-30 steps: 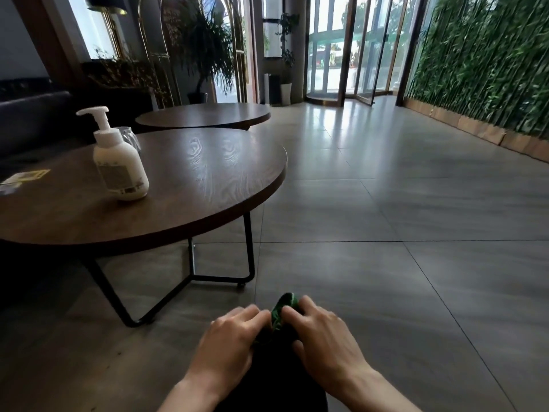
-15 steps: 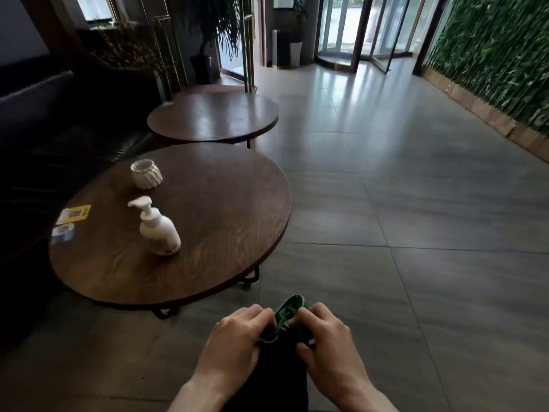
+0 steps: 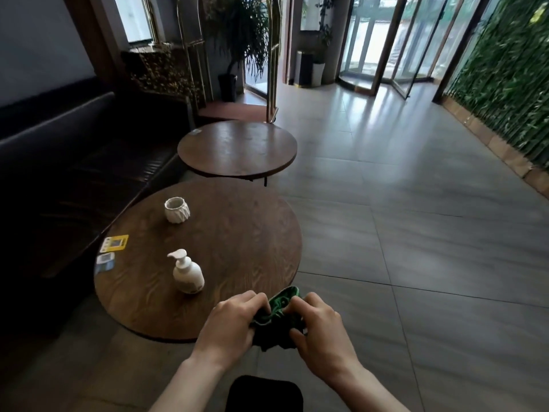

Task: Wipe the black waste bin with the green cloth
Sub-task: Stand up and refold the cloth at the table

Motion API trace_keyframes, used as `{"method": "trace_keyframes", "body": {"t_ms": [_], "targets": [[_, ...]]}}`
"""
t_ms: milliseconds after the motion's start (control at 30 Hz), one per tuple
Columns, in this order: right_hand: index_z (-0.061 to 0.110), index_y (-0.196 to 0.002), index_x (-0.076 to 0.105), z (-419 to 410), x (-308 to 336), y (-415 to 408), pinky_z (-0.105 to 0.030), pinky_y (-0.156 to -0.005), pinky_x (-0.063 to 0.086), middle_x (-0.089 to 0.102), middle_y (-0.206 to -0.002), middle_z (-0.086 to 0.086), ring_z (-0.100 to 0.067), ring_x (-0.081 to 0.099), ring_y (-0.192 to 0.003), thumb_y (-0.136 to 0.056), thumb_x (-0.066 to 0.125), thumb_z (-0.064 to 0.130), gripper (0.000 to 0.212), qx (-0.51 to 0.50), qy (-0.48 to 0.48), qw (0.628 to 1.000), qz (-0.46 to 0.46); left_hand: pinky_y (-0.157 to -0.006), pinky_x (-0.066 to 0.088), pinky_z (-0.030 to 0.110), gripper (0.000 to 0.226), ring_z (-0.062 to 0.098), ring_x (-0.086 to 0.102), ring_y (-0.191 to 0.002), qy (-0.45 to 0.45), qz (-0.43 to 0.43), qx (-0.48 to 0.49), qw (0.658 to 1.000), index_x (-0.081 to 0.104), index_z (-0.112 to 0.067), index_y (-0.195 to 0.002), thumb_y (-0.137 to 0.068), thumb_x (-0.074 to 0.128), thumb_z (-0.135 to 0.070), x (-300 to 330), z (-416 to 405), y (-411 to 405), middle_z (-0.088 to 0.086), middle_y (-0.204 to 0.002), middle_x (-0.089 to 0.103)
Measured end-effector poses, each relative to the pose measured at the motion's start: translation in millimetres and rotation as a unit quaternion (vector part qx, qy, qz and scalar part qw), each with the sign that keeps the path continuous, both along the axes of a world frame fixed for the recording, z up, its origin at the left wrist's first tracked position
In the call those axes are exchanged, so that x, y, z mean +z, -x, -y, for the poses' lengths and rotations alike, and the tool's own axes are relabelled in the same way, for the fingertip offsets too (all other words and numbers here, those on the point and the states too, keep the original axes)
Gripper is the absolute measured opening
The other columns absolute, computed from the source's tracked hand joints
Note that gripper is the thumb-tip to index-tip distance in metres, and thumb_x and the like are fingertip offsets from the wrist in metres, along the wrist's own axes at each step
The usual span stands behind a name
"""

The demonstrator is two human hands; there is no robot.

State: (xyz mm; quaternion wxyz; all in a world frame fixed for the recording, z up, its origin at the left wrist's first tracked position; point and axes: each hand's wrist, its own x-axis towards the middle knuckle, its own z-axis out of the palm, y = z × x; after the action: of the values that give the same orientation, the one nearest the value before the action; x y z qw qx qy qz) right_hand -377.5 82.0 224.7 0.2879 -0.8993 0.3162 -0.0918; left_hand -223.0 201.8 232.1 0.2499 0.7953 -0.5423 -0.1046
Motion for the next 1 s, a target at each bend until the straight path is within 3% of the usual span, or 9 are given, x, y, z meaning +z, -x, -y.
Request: {"method": "trace_keyframes", "body": {"t_ms": [200,367,433,500,667,867,933,1000], "targets": [[0.033,-0.104,0.061,26.5,2.1,-64.5,-0.039,-0.075,0.054,0.054,-0.096,0.009,-0.024,0.063,-0.084,-0.080,0.071,0.016,0.031,-0.038,0.008,0.999,-0.004,-0.073,0.051,0.038,0.026,0.017,0.063,-0.088,0.011,-0.004,-0.011,1.000,0.058,-0.027,-0.094,-0.074,0.061,-0.010,0.0,35.5,-63.3,-0.008,-0.092,0.064],[0.031,-0.105,0.061,53.4,-1.4,-106.4,-0.041,-0.075,0.056,0.055,-0.099,0.007,-0.025,0.065,-0.086,-0.083,0.072,0.014,0.030,-0.049,0.023,0.998,-0.017,-0.069,0.052,0.038,0.032,0.019,0.063,-0.083,0.021,-0.034,-0.014,0.999,0.058,-0.028,-0.092,-0.068,0.042,-0.043,-2.2,65.3,-103.4,-0.009,-0.089,0.063],[0.031,-0.106,0.060,64.8,-4.9,-119.7,-0.042,-0.075,0.057,0.056,-0.101,0.007,-0.024,0.065,-0.087,-0.084,0.071,0.013,0.030,-0.045,0.023,0.998,-0.026,-0.070,0.052,0.040,0.022,0.019,0.063,-0.083,0.008,-0.027,-0.008,1.000,0.056,-0.029,-0.093,-0.072,0.051,-0.030,-10.4,78.3,-117.1,-0.009,-0.090,0.063],[0.031,-0.105,0.060,81.4,-12.9,-135.3,-0.041,-0.073,0.056,0.056,-0.101,0.006,-0.024,0.064,-0.086,-0.084,0.071,0.013,0.029,-0.047,0.024,0.998,-0.032,-0.071,0.053,0.041,0.029,0.019,0.063,-0.087,-0.003,-0.014,0.003,1.000,0.055,-0.030,-0.096,-0.073,0.059,-0.013,-23.5,96.1,-132.3,-0.009,-0.092,0.063],[0.027,-0.112,0.059,138.1,-49.3,-175.3,-0.035,-0.069,0.052,0.053,-0.100,0.005,-0.024,0.063,-0.084,-0.088,0.068,0.015,0.029,-0.036,0.031,0.998,-0.052,-0.068,0.052,0.040,0.024,0.018,0.061,-0.088,-0.036,0.044,0.041,0.998,0.054,-0.031,-0.097,-0.080,0.061,-0.016,-65.7,146.2,-165.7,-0.009,-0.092,0.062],[0.027,-0.119,0.055,225.0,-132.0,-229.5,-0.029,-0.070,0.050,0.049,-0.108,0.006,-0.019,0.058,-0.096,-0.093,0.068,0.022,0.029,0.033,0.024,0.997,-0.070,-0.057,0.046,0.028,0.031,0.015,0.063,-0.071,-0.090,0.102,0.096,0.986,0.059,-0.028,-0.091,-0.072,0.074,-0.009,-137.8,211.7,-206.9,-0.009,-0.078,0.063],[0.027,-0.120,0.055,245.5,-161.0,-243.2,-0.028,-0.071,0.051,0.048,-0.115,0.005,-0.017,0.055,-0.103,-0.096,0.065,0.029,0.026,0.064,0.041,0.993,-0.094,-0.072,0.053,0.032,0.032,0.017,0.066,-0.080,-0.119,0.111,0.114,0.980,0.063,-0.025,-0.099,-0.074,0.073,-0.008,-164.7,229.6,-215.6,-0.008,-0.085,0.066],[0.025,-0.123,0.055,266.0,-194.7,-252.9,-0.032,-0.083,0.054,0.049,-0.129,0.001,-0.021,0.053,-0.116,-0.097,0.063,0.036,0.029,0.095,0.058,0.986,-0.125,-0.106,0.045,0.037,0.041,0.019,0.061,-0.113,-0.186,0.109,0.135,0.967,0.059,-0.026,-0.121,-0.081,0.066,-0.015,-198.1,245.9,-222.0,-0.005,-0.116,0.066]]}}
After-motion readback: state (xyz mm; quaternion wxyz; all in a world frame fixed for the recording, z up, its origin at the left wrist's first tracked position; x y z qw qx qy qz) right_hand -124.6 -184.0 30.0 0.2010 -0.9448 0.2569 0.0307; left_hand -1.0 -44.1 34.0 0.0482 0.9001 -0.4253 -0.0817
